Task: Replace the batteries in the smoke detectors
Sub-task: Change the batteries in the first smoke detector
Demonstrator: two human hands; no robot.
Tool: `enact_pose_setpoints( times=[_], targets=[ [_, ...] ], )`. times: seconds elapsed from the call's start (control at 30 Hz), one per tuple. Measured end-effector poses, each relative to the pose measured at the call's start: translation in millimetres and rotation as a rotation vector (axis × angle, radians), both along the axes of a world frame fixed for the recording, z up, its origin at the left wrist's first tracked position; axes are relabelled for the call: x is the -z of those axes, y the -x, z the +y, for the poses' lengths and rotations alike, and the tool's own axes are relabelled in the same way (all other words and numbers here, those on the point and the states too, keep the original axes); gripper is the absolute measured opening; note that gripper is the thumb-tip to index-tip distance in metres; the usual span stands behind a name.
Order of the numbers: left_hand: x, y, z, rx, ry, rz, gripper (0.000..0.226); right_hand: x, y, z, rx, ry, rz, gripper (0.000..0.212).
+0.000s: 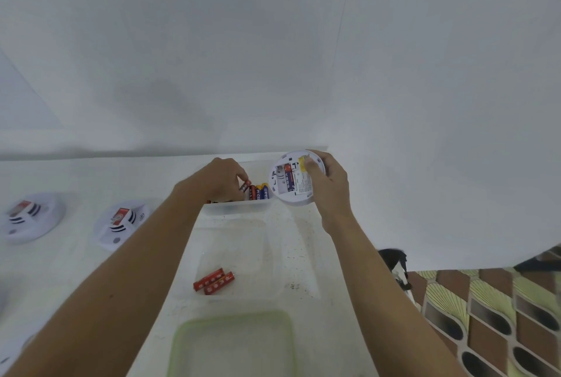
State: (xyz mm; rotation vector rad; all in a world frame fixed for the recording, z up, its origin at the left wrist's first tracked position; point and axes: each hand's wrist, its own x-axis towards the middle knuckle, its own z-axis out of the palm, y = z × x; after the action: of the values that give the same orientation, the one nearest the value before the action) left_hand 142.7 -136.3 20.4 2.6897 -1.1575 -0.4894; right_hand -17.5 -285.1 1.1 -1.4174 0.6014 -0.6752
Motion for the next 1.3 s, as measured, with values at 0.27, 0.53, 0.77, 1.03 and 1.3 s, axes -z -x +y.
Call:
enact_pose_setpoints(
  times=[0.27, 0.53, 0.77, 1.03, 1.3],
  targets=[
    [-18.4, 17.2, 18.4, -0.177, 0.394, 0.245, 0.034, 0.0, -2.1, 6.4, -0.009, 0.009, 0.010, 0.014],
    [-29.2, 44.7, 39.4, -0.258, 0.704, 0.413, 0.020, -3.4, 3.1, 17.5, -0.029, 0.025, 0.006, 0.016],
    [-37.0, 72.3, 57.5, -0.226, 0.860, 0.482, 0.033, -6.8, 6.8, 31.4, -0.048, 0.039, 0.002, 0.014],
    [-34.4, 98.2, 74.5, -0.230, 1.012, 0.385, 0.022, -11.4, 12.4, 57.3, -0.068, 0.045, -0.010, 0.014],
    [-1.4, 121.3, 85.2, -0.183, 1.041, 0.000, 0.008, -16.3, 17.9, 82.3, -0.091, 0.080, -0.022, 0.014]
  ],
)
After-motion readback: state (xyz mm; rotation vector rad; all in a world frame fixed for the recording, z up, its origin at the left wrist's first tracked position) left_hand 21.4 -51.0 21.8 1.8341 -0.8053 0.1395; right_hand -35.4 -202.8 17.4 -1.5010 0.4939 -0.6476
